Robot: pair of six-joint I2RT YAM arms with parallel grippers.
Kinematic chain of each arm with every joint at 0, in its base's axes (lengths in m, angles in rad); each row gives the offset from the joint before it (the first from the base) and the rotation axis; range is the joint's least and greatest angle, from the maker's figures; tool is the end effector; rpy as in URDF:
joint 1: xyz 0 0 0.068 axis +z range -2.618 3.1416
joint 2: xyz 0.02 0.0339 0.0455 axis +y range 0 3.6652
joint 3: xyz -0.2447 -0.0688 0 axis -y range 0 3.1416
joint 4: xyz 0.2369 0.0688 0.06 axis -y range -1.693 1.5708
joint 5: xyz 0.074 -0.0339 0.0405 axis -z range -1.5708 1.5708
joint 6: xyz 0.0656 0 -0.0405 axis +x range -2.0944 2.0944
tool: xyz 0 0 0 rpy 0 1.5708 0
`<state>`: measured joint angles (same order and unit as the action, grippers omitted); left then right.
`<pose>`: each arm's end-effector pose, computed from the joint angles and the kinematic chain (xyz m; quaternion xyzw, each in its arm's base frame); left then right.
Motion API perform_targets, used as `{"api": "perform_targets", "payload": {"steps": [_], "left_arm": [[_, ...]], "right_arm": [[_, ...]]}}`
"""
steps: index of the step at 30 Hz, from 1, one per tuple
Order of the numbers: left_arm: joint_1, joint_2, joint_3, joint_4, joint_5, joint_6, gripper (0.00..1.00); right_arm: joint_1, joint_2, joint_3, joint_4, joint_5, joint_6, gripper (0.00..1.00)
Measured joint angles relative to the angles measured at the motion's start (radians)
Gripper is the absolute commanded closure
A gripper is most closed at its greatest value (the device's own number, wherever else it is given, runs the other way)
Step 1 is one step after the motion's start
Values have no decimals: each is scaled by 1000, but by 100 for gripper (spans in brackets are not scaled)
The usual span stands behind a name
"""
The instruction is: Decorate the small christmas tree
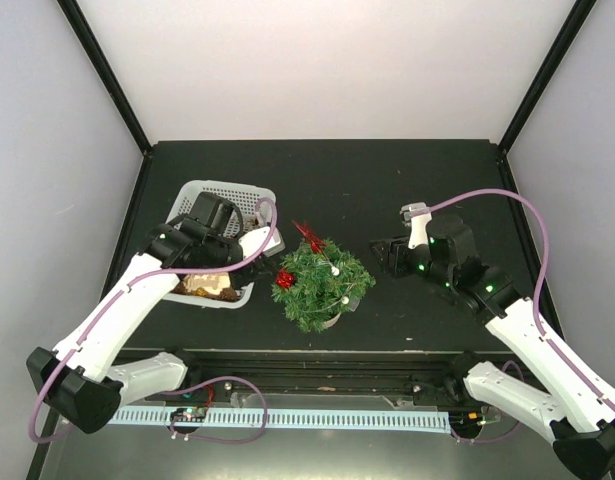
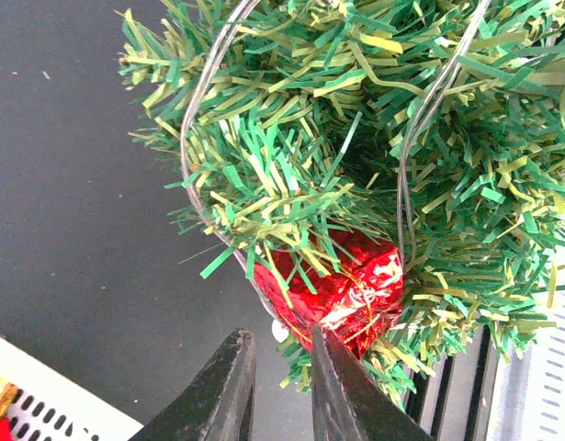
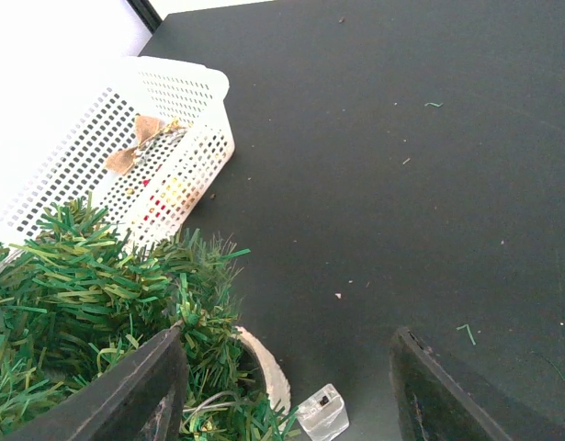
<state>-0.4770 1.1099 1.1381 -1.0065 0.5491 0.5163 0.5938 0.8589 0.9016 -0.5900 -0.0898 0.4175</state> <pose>0.1787 -0.1309 0.2915 0.5082 0.7717 -0.2537 0.2860 0.1735 0.1242 0.2963 -0.0986 0.8657 0.2712 0.4090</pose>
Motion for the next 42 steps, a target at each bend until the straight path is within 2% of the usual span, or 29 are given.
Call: {"api": "perform_targets", "payload": {"steps": [15,27,35,42], "left_arm": [[-23,46,0,-2,46,1,80],[-22,50,5,-3,-6,3,76],[-4,45,45,-12,-25,7,70],[78,31,45,-19,-31,34,61]], "right_arm": [[0,3,0,0,0,0,38],[0,9,0,0,0,0,38],[0,10,0,0,1,0,38],[0,11,0,1,6,-1,38]]}}
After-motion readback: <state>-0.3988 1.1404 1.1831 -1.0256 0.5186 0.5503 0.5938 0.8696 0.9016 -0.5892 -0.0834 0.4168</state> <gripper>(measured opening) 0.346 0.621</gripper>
